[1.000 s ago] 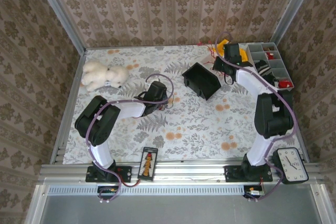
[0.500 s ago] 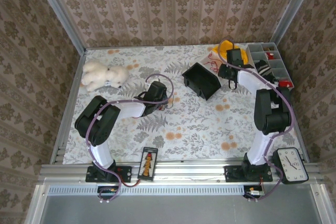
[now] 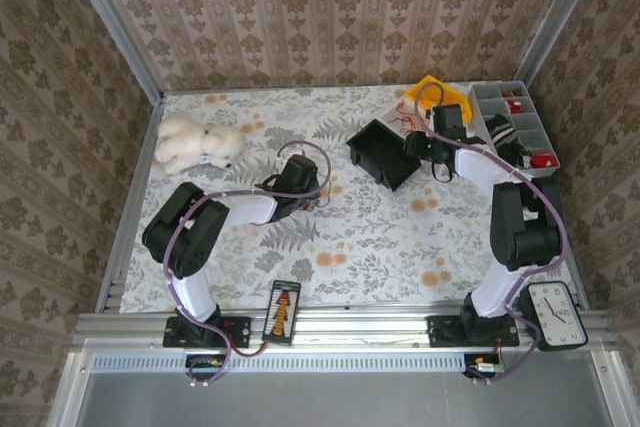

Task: Untangle the cables

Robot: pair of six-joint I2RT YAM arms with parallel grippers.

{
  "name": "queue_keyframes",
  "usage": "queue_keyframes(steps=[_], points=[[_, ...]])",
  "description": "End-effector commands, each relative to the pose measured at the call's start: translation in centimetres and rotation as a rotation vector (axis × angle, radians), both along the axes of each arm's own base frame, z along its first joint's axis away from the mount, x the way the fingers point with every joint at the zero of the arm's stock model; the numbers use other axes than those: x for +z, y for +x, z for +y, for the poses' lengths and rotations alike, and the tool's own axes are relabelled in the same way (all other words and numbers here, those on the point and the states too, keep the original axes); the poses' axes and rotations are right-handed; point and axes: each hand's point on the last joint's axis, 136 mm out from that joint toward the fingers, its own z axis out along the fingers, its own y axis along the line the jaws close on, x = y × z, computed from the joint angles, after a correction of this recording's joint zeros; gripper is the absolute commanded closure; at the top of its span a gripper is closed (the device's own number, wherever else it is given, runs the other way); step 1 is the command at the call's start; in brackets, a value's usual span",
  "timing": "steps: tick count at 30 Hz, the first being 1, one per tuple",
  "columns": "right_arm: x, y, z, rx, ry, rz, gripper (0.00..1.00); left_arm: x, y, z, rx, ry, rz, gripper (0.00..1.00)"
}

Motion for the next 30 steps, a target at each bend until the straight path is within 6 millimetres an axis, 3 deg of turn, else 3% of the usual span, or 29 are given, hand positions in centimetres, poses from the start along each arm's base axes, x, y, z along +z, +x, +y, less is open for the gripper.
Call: queue_keyframes(steps=[1, 10, 15, 22, 30], points=[[-1.0, 0.6, 1.1, 0.052, 0.016, 0.011, 0.56, 0.2, -0.2, -0.1, -0.008, 0.003, 0.006, 1.00], [-2.5, 0.0, 3.7, 0.139, 0.019, 0.040, 0.57, -0.1, -0.3, 1.4, 0.041, -0.032, 0.012, 1.00], [-2.2, 0.1, 5.4, 0.174, 0.029, 0.042, 0.58, -0.1, -0.5, 1.8, 0.049, -0.032, 0.015, 1.00], [0.6, 1.7, 2.4, 0.063, -0.076, -0.002, 0.56, -0.1, -0.6, 2.1, 0.056, -0.026, 0.016, 1.00], [-2.9, 2.6, 2.8, 0.099, -0.102, 0.139, 0.54, -0.2, -0.5, 2.1, 0.055, -0.024, 0.019, 1.00]])
